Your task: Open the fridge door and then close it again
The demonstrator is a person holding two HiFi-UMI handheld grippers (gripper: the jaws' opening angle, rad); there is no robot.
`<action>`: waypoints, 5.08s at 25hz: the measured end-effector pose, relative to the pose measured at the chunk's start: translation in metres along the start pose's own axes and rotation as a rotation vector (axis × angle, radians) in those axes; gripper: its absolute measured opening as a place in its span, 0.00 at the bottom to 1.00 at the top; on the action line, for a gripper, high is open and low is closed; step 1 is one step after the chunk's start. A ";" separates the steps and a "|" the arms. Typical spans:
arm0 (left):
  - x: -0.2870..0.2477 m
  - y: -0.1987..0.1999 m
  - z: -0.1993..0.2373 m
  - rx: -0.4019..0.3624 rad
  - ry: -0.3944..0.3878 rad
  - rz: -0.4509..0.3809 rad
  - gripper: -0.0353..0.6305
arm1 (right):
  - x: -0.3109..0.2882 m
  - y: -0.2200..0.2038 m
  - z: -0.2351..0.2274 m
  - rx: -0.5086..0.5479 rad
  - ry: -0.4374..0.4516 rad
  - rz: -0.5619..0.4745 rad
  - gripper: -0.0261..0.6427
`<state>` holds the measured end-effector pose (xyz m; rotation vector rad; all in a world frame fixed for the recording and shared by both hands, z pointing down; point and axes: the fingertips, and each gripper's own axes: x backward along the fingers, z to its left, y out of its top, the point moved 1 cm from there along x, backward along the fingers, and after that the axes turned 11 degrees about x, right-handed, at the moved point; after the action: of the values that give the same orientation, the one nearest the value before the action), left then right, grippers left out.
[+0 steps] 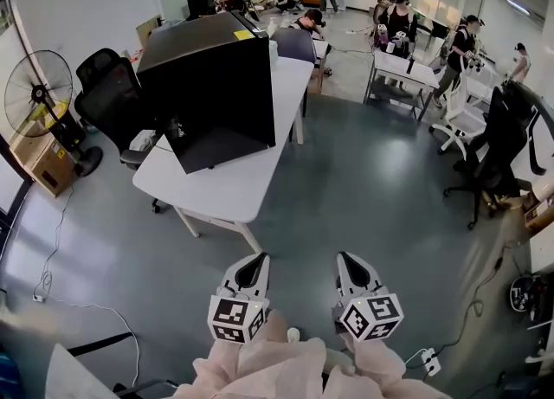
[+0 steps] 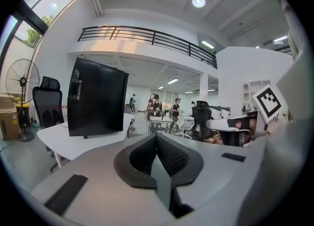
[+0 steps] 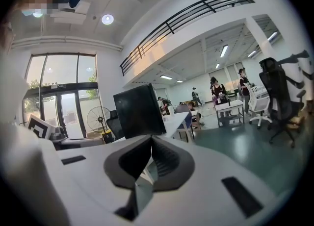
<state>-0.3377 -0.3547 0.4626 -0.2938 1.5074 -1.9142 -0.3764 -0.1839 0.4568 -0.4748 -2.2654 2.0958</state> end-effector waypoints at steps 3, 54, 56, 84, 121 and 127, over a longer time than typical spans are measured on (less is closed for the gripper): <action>0.003 -0.008 -0.002 -0.006 -0.002 0.025 0.07 | 0.007 -0.012 0.003 -0.020 -0.001 0.022 0.06; -0.415 0.135 0.076 0.017 0.017 -0.026 0.07 | -0.320 0.101 -0.249 0.011 0.024 -0.002 0.06; -0.425 0.138 0.084 0.029 0.029 -0.029 0.07 | -0.334 0.105 -0.253 0.017 0.035 -0.001 0.06; -0.472 0.156 0.136 0.086 0.303 -0.114 0.07 | -0.470 0.125 -0.268 0.115 0.363 0.024 0.06; -0.428 0.189 0.137 0.269 0.995 -0.367 0.07 | -0.599 0.271 -0.165 0.768 1.374 -0.435 0.06; -0.418 0.203 0.121 0.255 1.031 -0.385 0.07 | -0.588 0.299 -0.146 0.951 1.486 -0.554 0.06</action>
<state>0.1159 -0.2084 0.4056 0.6767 1.8495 -2.7448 0.2783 -0.1641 0.2911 -0.7694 -0.4274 1.3447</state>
